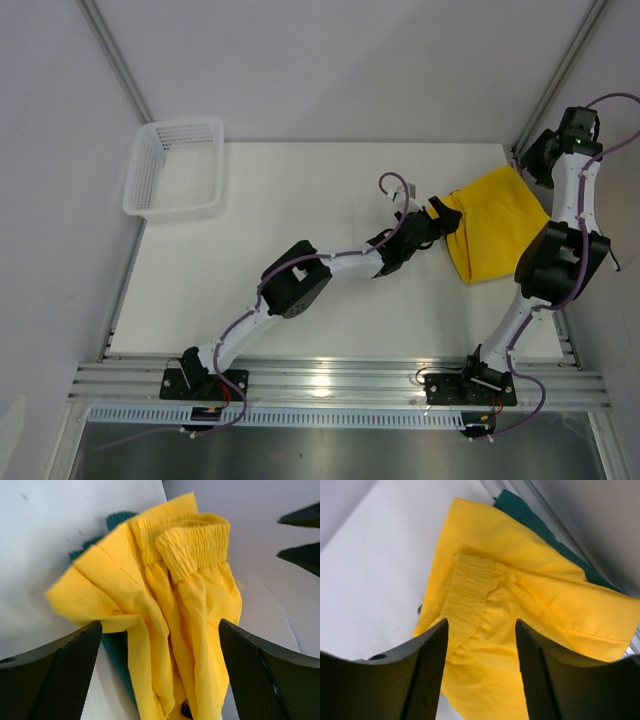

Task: Fold and stack the shorts
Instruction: Neatly place the folded shorts to the corner

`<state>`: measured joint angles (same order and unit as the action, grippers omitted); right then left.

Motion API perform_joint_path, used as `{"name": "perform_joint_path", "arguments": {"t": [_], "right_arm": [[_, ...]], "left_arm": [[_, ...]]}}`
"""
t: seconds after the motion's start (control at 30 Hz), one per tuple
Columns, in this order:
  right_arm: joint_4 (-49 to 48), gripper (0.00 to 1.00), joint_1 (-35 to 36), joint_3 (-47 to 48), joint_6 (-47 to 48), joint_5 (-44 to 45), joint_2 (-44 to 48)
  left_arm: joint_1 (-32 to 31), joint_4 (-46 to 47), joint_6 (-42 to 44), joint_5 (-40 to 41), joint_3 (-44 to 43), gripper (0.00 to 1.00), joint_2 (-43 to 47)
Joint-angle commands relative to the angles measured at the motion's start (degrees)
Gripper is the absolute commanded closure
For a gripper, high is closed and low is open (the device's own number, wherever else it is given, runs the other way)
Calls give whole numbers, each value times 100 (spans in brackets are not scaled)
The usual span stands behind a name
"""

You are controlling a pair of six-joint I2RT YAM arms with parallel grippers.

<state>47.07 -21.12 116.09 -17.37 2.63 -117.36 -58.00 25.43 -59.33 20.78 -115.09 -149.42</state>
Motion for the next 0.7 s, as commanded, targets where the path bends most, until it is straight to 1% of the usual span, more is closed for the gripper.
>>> {"name": "perform_joint_path", "arguments": {"t": [0.0,0.03,0.07,0.1,0.13,0.17,0.2,0.23,0.27,0.3,0.33,0.37,0.4,0.43,0.47,0.5,0.53,0.57,0.6,0.67], "right_arm": [[-627,43,-67,-794,-117,-920,986],[-925,44,-128,-1060,-318,-1384,1109],[-1136,45,-181,-1341,-416,-1658,1223],[-1417,50,-234,-1666,-521,-2018,1477],[-1942,53,-295,-2269,-653,-2682,1566],[-2199,55,-374,-2545,-915,-2985,1654],[-2480,59,-410,-2817,-1031,-3519,1786],[-2883,61,-427,-3238,-1128,-3663,1830],[-3018,67,-428,-3407,-1277,-3743,1883],[-3498,69,-428,-3618,-1383,-3979,2005],[-3799,72,-445,-3838,-1523,-4138,2067],[-4054,77,-445,-4249,-1663,-4226,2120],[-4605,80,-454,-4444,-1961,-4349,2190],[-4941,82,-454,-4612,-2068,-4385,2287],[-5214,83,-454,-4935,-2191,-4412,2331],[-5817,83,-454,-5104,-2453,-4429,2384],[-6101,83,-463,-5271,-2586,-4386,2419],[-6331,82,-471,-5560,-2727,-4342,2472],[-6890,83,-472,-5693,-2885,-4342,2481],[-7385,83,-472,-5965,-3281,-4228,2507]], "left_arm": [[122,453,255,76,530,1,932],[157,515,290,32,583,1,1028],[166,542,343,-29,662,1,1056],[175,542,422,-99,715,1,1082],[201,551,431,-135,872,1,1126],[236,646,440,-170,987,1,1283],[254,952,483,-222,1145,1,1389],[289,1094,510,-223,1651,1,1668],[298,1226,641,-214,1830,1,1819],[315,1393,729,-232,1971,1,1977],[333,1386,826,-232,2242,1,2135],[342,1360,931,-241,2480,1,2476],[359,1307,1167,-232,2735,1,2654],[377,1280,1300,-223,2859,1,2829],[394,1254,1510,-232,3252,1,3205],[421,1202,1564,-249,3404,1,3383],[464,1175,1600,-241,3544,1,3576],[500,1166,1626,-258,3955,1,3752],[526,1166,1696,-276,4081,1,4067],[605,1131,1801,-267,4423,1,4359]]}}
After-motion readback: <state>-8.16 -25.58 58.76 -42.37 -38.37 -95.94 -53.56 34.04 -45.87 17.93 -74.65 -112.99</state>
